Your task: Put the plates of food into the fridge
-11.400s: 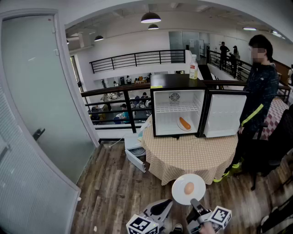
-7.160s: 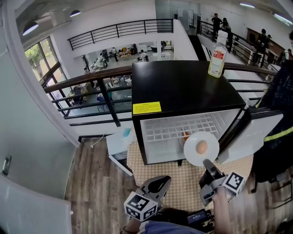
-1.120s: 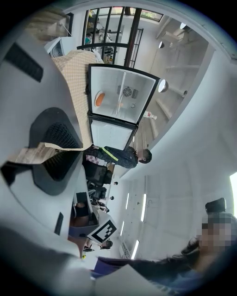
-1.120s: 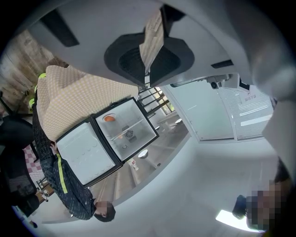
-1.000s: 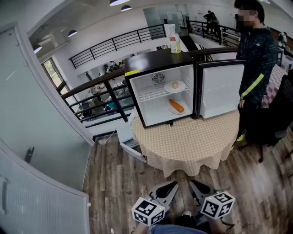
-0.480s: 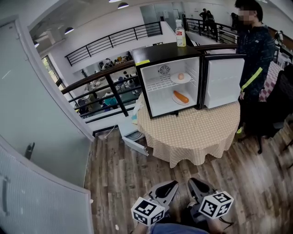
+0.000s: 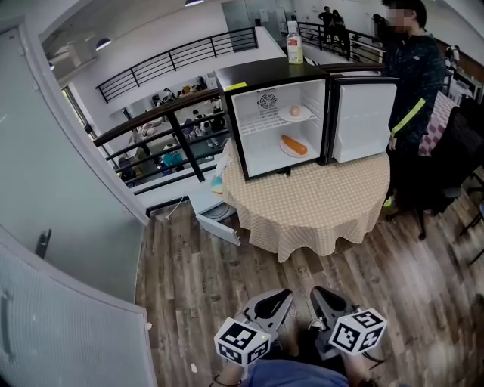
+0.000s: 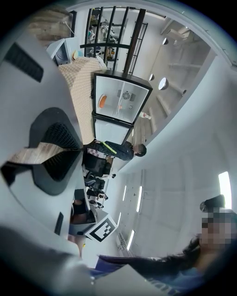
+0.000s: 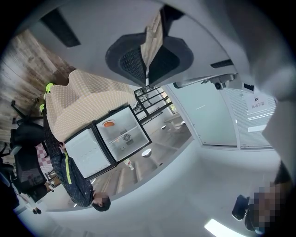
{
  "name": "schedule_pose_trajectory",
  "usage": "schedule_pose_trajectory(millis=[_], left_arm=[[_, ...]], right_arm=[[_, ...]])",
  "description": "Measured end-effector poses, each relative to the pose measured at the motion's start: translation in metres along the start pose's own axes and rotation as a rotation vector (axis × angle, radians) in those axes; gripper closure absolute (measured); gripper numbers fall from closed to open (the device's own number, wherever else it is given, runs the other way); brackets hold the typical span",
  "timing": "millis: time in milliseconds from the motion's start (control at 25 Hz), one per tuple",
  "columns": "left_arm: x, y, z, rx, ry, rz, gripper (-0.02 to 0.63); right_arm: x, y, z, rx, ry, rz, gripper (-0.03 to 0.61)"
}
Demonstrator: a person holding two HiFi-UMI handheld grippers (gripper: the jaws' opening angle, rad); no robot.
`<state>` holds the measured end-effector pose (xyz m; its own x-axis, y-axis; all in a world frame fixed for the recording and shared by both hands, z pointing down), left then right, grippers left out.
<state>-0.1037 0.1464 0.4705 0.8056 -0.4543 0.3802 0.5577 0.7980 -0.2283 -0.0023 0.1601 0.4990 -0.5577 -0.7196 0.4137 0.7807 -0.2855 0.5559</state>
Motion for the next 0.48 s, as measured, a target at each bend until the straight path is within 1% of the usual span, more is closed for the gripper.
schedule_pose_trajectory(millis=[480], left_arm=[[0.0000,0.0061,0.0006,-0.001,0.016,0.020,0.595]], right_arm=[[-0.0081,-0.0005,0.0029,-0.013,0.004,0.021,0.548]])
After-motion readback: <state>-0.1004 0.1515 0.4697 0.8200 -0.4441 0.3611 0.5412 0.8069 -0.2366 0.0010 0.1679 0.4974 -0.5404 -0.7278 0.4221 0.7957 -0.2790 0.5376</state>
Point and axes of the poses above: the fingertips, and each gripper's own axes: x forward along the fingers, y to its right, z out of its underside, the point moved 3 cm from there along -x, backward along the fingers, and after that the axes turned 11 degrees about -y, right-handed, at the moved point
